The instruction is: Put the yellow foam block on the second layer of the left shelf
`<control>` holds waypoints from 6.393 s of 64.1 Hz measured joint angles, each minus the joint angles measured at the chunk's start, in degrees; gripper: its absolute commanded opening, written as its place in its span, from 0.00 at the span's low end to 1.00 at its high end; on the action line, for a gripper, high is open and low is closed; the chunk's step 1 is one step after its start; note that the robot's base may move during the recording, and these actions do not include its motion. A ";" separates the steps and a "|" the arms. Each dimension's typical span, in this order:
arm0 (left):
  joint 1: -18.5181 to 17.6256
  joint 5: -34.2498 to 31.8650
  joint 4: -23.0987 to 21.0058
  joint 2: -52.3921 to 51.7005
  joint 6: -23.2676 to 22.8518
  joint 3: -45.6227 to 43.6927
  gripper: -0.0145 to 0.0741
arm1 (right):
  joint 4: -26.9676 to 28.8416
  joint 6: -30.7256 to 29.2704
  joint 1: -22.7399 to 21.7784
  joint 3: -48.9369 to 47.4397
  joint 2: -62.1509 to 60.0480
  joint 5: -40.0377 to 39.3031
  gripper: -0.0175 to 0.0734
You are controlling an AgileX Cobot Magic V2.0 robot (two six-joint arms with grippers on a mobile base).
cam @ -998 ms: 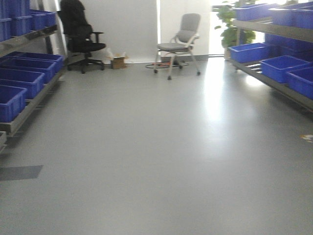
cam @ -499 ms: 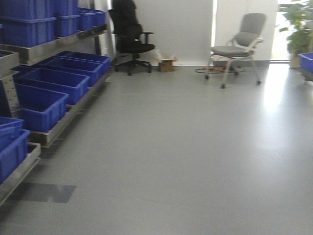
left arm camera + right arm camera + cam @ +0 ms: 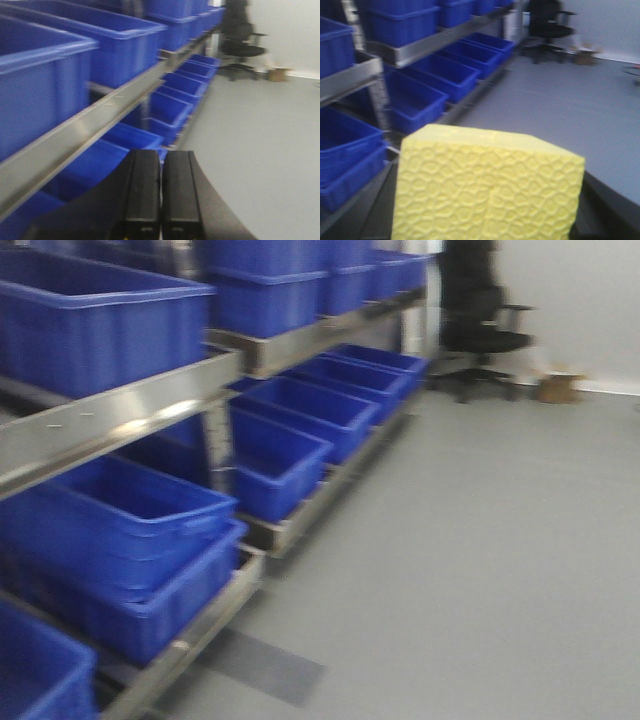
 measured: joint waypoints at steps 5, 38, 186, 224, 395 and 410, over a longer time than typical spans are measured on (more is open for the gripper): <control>0.00 0.00 0.00 0.00 0.00 0.00 0.32 | 0.00 0.00 0.00 0.00 0.00 0.00 0.53; 0.00 0.00 0.00 0.00 0.00 0.00 0.32 | 0.00 0.00 0.00 0.00 0.00 0.00 0.53; 0.00 0.00 0.00 0.00 0.00 0.00 0.32 | 0.09 0.00 0.00 -13.78 24.83 1.33 0.53; 0.00 0.00 0.00 0.00 0.00 0.00 0.32 | 8.51 -14.14 -6.62 -45.56 73.67 11.50 0.53; 0.00 0.00 0.00 0.00 0.00 0.00 0.32 | 17.54 -23.15 -11.34 11.68 3.11 -26.38 0.25; 0.00 0.00 0.00 0.00 0.00 0.00 0.32 | 17.54 -23.15 -11.34 12.03 2.37 -26.47 0.25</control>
